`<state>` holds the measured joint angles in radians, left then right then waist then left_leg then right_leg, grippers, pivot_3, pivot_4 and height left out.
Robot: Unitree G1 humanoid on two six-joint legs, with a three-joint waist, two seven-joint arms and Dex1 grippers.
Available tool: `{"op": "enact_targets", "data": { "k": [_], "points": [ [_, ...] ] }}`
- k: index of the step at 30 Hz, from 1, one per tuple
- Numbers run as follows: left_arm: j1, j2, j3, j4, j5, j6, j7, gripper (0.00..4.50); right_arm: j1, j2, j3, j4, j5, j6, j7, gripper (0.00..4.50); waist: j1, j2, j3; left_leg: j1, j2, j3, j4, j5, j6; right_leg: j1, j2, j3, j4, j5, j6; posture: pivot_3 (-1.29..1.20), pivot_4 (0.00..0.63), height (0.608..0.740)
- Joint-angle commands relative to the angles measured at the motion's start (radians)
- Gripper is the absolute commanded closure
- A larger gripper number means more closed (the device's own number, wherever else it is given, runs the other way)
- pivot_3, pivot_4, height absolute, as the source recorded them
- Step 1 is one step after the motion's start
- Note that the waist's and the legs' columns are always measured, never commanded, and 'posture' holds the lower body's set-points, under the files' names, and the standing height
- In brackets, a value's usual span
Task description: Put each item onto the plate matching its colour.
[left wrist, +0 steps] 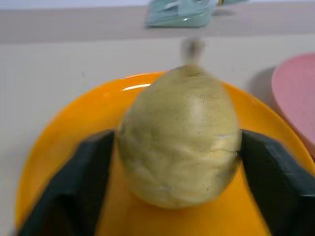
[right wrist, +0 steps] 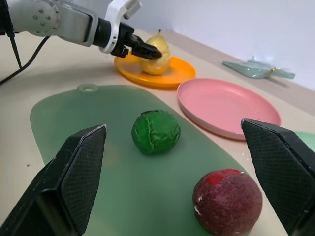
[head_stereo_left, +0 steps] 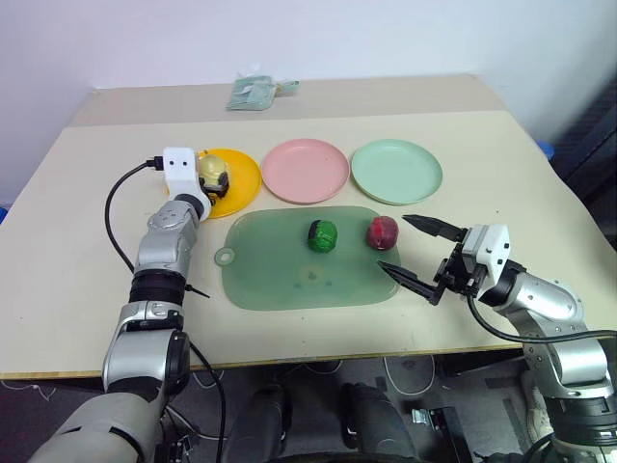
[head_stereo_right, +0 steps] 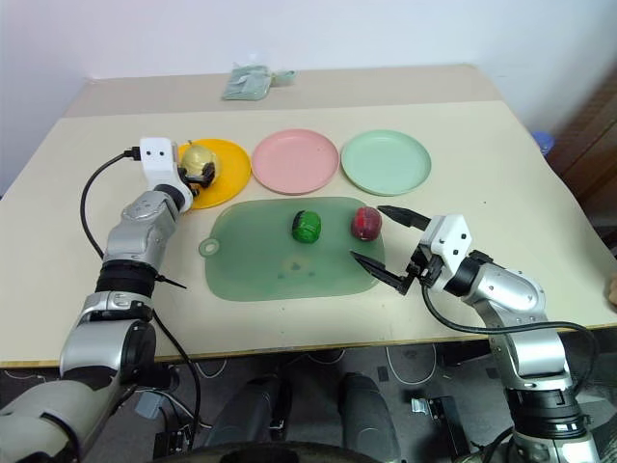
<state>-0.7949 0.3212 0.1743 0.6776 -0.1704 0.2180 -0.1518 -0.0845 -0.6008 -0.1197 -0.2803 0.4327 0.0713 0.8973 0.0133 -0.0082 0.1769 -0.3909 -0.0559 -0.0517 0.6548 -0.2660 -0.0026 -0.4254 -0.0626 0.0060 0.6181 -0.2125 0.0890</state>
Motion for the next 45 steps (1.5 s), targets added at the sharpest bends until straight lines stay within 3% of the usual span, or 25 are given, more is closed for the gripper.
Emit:
{"op": "enact_targets", "data": {
  "k": [1, 4, 7, 10, 16, 24, 32, 36, 39, 45],
  "points": [
    [-0.007, -0.012, 0.002, -0.092, -0.013, -0.037, -0.032, 0.03, -0.022, 0.007, -0.012, -0.021, 0.004, -0.019, -0.013, 0.0, 0.0, 0.0, 0.0, 0.0, 0.0, 0.0, 0.0, 0.0, 0.0, 0.0, 0.0, 0.0, 0.0, 0.0, 0.0, 0.0, 0.15, 0.74],
    [0.024, -0.019, 0.003, -0.234, -0.067, 0.0, -0.107, 0.03, -0.026, 0.002, -0.022, -0.012, 0.008, -0.015, -0.017, 0.0, 0.0, 0.0, 0.0, 0.0, 0.0, 0.0, 0.0, 0.0, 0.0, 0.0, -0.001, 0.001, 0.0, 0.0, 0.0, 0.0, 0.15, 0.74],
    [0.133, 0.023, -0.093, -0.556, -0.245, 0.201, -0.394, 0.03, -0.018, 0.0, -0.031, 0.003, 0.007, -0.017, -0.019, 0.0, -0.003, 0.0, 0.0, 0.0, 0.0, 0.0, 0.0, 0.0, 0.0, 0.0, -0.001, 0.002, 0.0, 0.0, 0.0, 0.0, 0.15, 0.74],
    [0.203, 0.081, -0.174, -0.676, -0.299, 0.299, -0.553, 0.03, -0.01, 0.005, -0.027, 0.003, 0.006, -0.011, -0.027, 0.0, -0.003, 0.001, -0.001, 0.0, 0.0, 0.0, -0.001, 0.0, 0.0, 0.0, -0.001, 0.003, 0.0, 0.0, 0.0, 0.0, 0.15, 0.74],
    [0.237, 0.133, -0.271, -0.641, -0.231, 0.263, -0.681, 0.03, 0.008, 0.01, -0.019, -0.018, 0.005, 0.016, -0.058, 0.0, -0.002, 0.001, -0.001, 0.001, 0.001, 0.0, 0.0, 0.0, -0.001, 0.0, 0.0, 0.003, 0.001, -0.001, -0.002, 0.0, 0.15, 0.74],
    [0.24, 0.163, -0.291, -0.578, -0.18, 0.192, -0.773, 0.03, 0.016, 0.022, 0.005, -0.057, 0.005, 0.067, -0.102, 0.0, -0.001, 0.001, -0.001, 0.0, 0.001, 0.0, 0.0, 0.0, -0.001, 0.0, 0.0, 0.003, 0.0, -0.001, -0.002, 0.0, 0.15, 0.74],
    [0.358, 0.252, -0.214, -0.616, -0.205, 0.142, -0.859, 0.03, -0.086, 0.049, 0.098, -0.034, -0.018, 0.157, -0.131, 0.0, -0.015, 0.001, -0.001, 0.0, 0.001, 0.0, -0.001, 0.0, -0.001, -0.001, 0.0, 0.003, 0.001, -0.001, -0.002, 0.0, 0.15, 0.74],
    [0.529, 0.292, -0.122, -0.629, -0.249, -0.065, -0.982, 0.03, -0.186, 0.093, 0.175, 0.017, -0.059, 0.199, -0.149, 0.0, -0.025, 0.001, -0.001, 0.0, 0.001, 0.0, -0.003, 0.0, -0.001, -0.002, -0.001, 0.003, 0.001, -0.001, -0.002, 0.0, 0.15, 0.74],
    [0.593, 0.36, -0.114, -0.631, -0.261, -0.063, -1.072, 0.03, -0.24, 0.121, 0.224, 0.055, -0.09, 0.231, -0.156, 0.0, -0.023, 0.001, -0.001, 0.0, 0.001, 0.0, -0.003, 0.0, -0.001, -0.003, -0.002, 0.003, 0.0, -0.002, -0.005, 0.0, 0.15, 0.74],
    [0.637, 0.36, -0.052, -0.682, -0.335, -0.062, -1.084, 0.03, -0.34, 0.169, 0.303, 0.185, -0.168, 0.253, -0.162, 0.0, -0.004, 0.001, -0.001, 0.0, 0.001, 0.0, -0.002, 0.0, -0.001, -0.002, -0.002, 0.003, -0.002, -0.002, -0.007, 0.0, 0.15, 0.74]
  ]
}}
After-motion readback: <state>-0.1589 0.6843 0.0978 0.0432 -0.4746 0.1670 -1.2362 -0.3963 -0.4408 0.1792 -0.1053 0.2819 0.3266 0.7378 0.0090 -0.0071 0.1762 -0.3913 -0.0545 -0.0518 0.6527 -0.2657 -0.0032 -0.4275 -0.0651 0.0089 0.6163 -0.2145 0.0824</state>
